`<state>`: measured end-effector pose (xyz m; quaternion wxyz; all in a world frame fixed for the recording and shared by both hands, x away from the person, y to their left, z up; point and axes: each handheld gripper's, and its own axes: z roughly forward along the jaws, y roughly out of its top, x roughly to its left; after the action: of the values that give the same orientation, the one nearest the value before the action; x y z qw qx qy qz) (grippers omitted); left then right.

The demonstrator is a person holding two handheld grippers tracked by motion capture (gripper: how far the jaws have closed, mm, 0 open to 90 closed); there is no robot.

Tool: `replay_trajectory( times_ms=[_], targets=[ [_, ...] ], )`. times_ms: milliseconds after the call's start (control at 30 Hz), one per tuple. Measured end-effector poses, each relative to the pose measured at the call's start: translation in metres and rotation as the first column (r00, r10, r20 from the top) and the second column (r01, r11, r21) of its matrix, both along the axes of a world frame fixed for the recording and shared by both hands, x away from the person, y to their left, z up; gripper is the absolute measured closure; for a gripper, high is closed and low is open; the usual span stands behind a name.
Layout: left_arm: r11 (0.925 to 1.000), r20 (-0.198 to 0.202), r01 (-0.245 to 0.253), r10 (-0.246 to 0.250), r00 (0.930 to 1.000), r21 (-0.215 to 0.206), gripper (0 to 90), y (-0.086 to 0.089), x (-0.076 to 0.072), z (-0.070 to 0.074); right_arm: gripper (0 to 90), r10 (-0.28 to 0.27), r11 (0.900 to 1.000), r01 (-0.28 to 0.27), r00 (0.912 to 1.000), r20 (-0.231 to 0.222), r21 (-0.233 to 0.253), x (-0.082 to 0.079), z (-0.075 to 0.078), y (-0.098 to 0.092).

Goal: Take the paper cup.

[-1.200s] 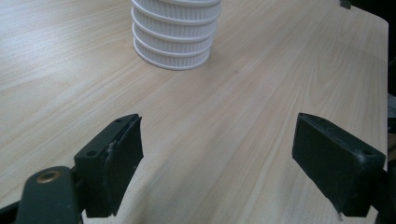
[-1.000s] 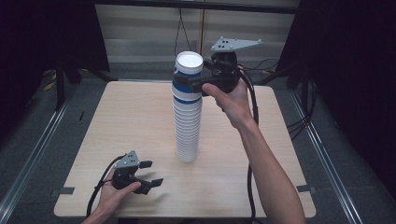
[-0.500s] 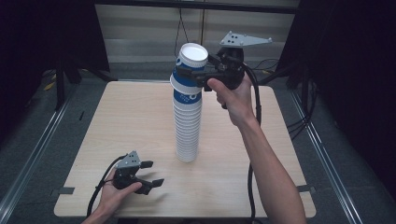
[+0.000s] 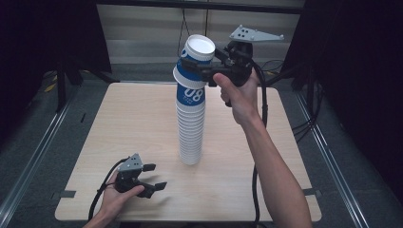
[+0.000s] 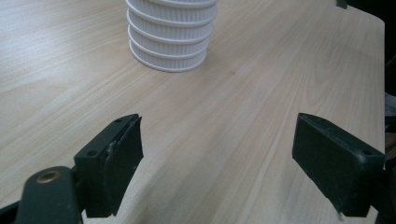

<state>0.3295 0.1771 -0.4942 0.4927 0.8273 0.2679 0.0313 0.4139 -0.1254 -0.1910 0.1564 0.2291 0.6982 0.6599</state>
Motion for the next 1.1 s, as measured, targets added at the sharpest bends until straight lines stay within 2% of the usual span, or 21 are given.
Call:
replay_trajectory(
  times_ms=[267,433,533,833,1100],
  targets=[
    [1.0000,-0.001,0.000,0.000,1.0000,0.005,16.1,-0.001,0.000,0.000,26.8,0.004,0.999,-0.005,0.9999,0.012,0.033,-0.001,0.003,-0.002],
    [0.9999,0.006,-0.016,0.016,0.9998,0.000,16.2,0.000,0.000,0.001,26.7,-0.018,0.999,0.017,0.9994,0.029,0.049,-0.003,0.006,-0.007],
    [0.9998,0.006,-0.019,0.019,0.9998,-0.007,16.2,0.001,0.000,0.001,26.8,-0.020,0.997,0.018,0.9995,0.026,0.075,-0.004,0.007,-0.013],
    [0.9998,0.004,-0.012,0.012,0.9999,-0.015,16.2,0.000,0.000,0.000,26.8,-0.047,0.994,0.045,0.9987,0.021,0.098,-0.009,0.011,-0.030],
    [0.9997,0.010,-0.016,0.016,0.9998,-0.016,16.2,0.000,0.000,0.000,26.8,-0.075,0.993,0.074,0.9971,0.013,0.097,-0.012,0.009,-0.044]
  ],
)
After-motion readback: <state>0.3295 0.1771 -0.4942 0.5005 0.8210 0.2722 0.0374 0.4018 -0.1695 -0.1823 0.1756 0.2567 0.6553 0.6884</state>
